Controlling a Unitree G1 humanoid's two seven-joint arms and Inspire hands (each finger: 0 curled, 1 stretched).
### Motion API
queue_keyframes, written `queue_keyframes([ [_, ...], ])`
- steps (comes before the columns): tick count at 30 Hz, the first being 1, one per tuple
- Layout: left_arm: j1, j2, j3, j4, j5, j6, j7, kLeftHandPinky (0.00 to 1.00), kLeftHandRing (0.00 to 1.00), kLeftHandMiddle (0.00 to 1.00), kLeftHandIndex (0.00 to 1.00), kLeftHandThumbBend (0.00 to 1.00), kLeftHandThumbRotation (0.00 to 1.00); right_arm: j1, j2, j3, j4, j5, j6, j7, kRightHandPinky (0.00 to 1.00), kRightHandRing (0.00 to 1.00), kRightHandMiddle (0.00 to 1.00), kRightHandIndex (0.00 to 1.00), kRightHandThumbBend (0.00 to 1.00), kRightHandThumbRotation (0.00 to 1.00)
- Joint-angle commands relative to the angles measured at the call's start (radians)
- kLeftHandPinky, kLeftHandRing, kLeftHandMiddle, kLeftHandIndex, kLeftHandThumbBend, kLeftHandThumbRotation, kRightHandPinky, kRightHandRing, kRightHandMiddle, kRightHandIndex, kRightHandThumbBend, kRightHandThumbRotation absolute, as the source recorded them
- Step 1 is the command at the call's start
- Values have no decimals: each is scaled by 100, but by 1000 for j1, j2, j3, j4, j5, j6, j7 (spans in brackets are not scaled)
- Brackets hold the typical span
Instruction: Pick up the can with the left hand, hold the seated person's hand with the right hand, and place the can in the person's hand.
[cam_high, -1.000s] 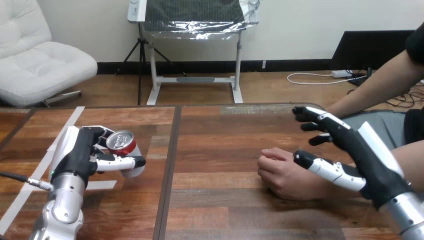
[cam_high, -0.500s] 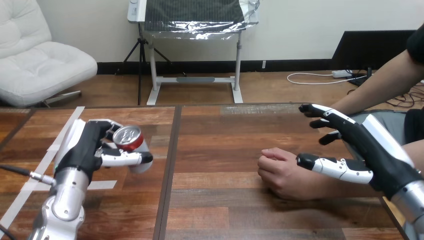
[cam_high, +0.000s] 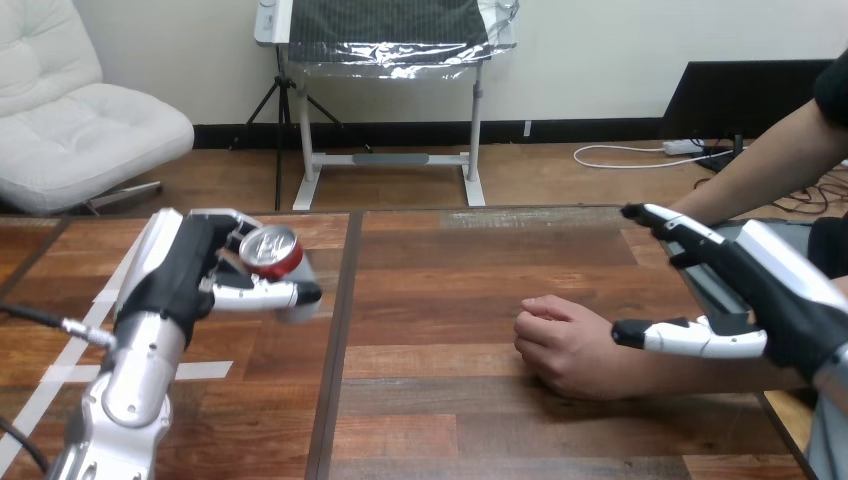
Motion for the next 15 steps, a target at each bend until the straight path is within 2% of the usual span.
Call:
queue_keyframes([
  [1,-59,11,53,-161,-8,-2,-4,26,32,38,43,68,0,-154,-79,-3,34,-33,-42,1,88,92,93,92,98,55],
  [7,-54,6,60,-183,-6,11,-12,26,31,38,43,68,0,-175,-102,13,50,-67,-16,19,87,91,92,91,100,53],
  [15,-48,1,68,-218,0,35,-22,26,31,38,43,68,0,-198,-116,30,78,-91,-11,39,86,90,91,90,100,49],
])
